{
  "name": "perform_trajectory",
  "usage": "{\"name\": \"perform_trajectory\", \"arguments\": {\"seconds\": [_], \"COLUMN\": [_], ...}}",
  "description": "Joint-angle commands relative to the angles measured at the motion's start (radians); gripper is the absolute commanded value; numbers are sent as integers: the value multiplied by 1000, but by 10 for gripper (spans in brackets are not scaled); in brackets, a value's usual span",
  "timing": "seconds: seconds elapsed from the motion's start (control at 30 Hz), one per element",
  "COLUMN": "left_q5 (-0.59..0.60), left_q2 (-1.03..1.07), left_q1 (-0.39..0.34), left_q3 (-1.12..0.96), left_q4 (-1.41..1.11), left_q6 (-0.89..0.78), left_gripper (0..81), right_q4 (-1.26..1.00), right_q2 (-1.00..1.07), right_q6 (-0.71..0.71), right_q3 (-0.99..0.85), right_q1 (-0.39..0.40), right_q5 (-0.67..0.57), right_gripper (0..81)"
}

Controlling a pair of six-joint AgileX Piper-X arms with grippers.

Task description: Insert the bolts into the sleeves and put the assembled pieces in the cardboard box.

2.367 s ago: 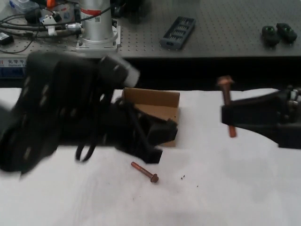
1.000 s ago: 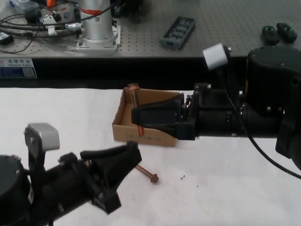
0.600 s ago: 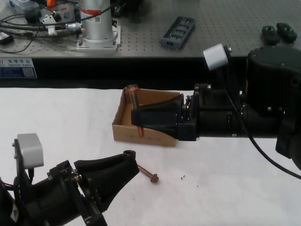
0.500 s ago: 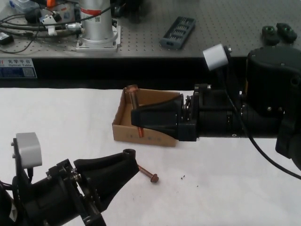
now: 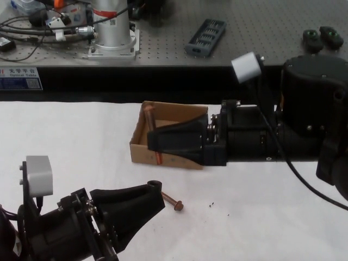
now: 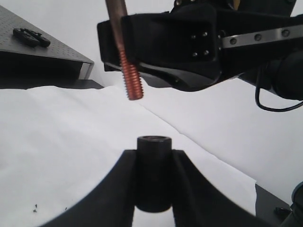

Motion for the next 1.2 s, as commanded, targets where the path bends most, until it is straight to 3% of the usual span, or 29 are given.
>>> {"name": "perform_trajectory", "arguments": {"seconds": [0.0,1.17], "left_q5": [12,-33], "left_q2": [-13,-13], "left_q1": [2,3], "left_q3": [-2,-10], "left_q4": [-13,-70], "left_q6": [-16,-18], "left_gripper": [42,41], "right_q4": [-10,43], "right_q2": [-1,-1], "right_q6": [2,-7], "right_q3": [-3,-3], "right_q1": [9,10], "right_q5": [-17,-107], "right_gripper": [43,43]}}
